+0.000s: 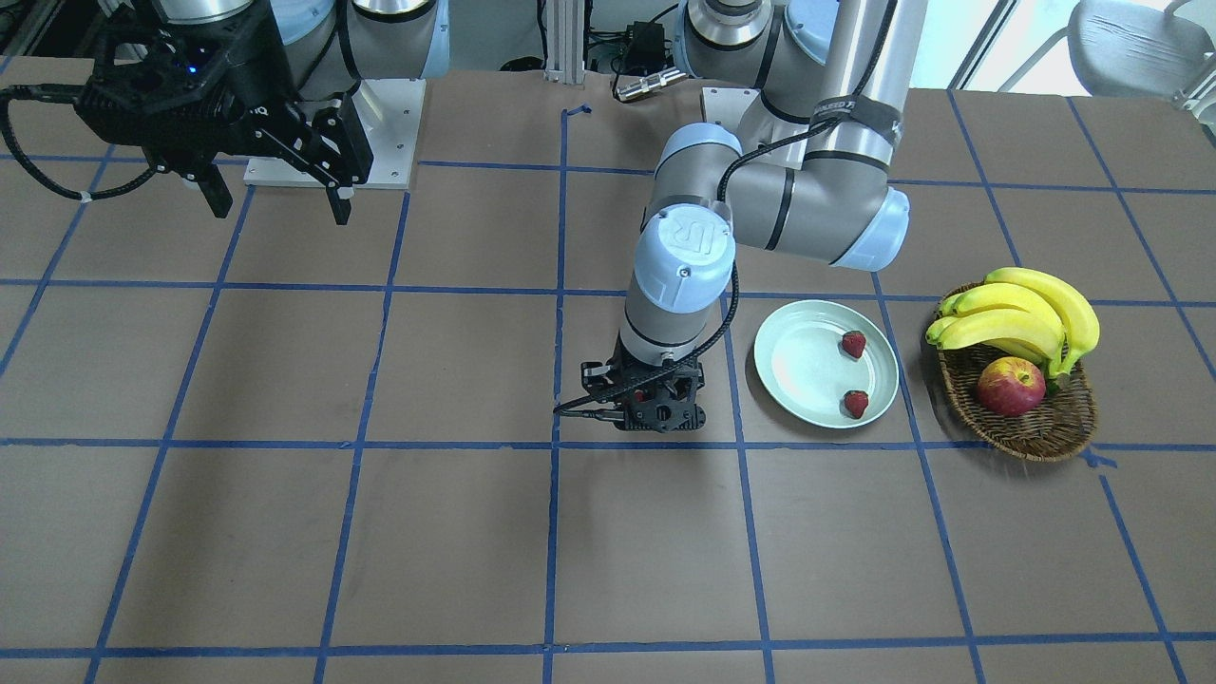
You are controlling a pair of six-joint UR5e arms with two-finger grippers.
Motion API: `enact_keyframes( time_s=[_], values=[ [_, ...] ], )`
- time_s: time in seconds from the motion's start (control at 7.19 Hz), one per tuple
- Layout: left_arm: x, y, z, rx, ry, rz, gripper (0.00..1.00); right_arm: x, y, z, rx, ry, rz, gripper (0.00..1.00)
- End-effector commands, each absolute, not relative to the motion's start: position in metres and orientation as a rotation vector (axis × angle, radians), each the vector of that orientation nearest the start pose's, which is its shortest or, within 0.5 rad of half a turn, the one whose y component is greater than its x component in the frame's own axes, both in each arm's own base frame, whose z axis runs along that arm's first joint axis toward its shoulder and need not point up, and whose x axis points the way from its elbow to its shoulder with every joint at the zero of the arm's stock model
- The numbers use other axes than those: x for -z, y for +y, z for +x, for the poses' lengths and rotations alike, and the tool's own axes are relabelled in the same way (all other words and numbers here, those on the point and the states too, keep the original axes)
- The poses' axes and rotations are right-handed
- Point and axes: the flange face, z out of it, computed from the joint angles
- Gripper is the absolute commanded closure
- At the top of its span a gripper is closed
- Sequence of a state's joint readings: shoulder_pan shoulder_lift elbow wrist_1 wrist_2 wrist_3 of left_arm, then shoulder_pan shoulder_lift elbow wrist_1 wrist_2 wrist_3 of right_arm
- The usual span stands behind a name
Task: Collect all strawberries into plate
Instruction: 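Grasp the last strawberry with the left gripper, then lower it onto the green plate and open the left gripper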
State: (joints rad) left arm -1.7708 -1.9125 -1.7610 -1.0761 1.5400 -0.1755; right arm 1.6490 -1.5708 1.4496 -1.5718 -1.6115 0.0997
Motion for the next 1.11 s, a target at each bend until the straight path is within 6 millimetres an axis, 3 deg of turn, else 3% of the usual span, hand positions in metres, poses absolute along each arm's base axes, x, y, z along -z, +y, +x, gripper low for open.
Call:
enact_keyframes(
  time_s=[0.0, 0.28, 0.42, 0.56, 0.7, 0.83, 0.97],
  values=[
    [-0.275, -0.540, -0.173, -0.230, 3.096, 0.127, 1.00, -0.548, -0.489, 0.168, 0.197, 3.166, 0.038, 0.00],
    [-0.264, -0.545, -0.074, -0.329, 3.089, -0.034, 1.00, -0.548, -0.489, 0.168, 0.197, 3.166, 0.038, 0.00],
    [-0.244, -0.534, -0.055, -0.402, 3.097, -0.040, 1.00, -0.548, -0.489, 0.168, 0.199, 3.164, 0.038, 0.00],
    [-0.232, -0.528, -0.050, -0.432, 3.098, -0.039, 1.00, -0.548, -0.489, 0.167, 0.197, 3.166, 0.040, 0.00],
    [-0.229, -0.527, -0.049, -0.444, 3.095, -0.048, 0.44, -0.548, -0.489, 0.168, 0.197, 3.167, 0.038, 0.00],
    [-0.229, -0.527, -0.047, -0.449, 3.094, -0.062, 0.00, -0.548, -0.489, 0.168, 0.197, 3.167, 0.038, 0.00],
    [-0.233, -0.528, -0.046, -0.437, 3.093, -0.057, 0.00, -0.548, -0.489, 0.167, 0.197, 3.167, 0.041, 0.00]
  ],
)
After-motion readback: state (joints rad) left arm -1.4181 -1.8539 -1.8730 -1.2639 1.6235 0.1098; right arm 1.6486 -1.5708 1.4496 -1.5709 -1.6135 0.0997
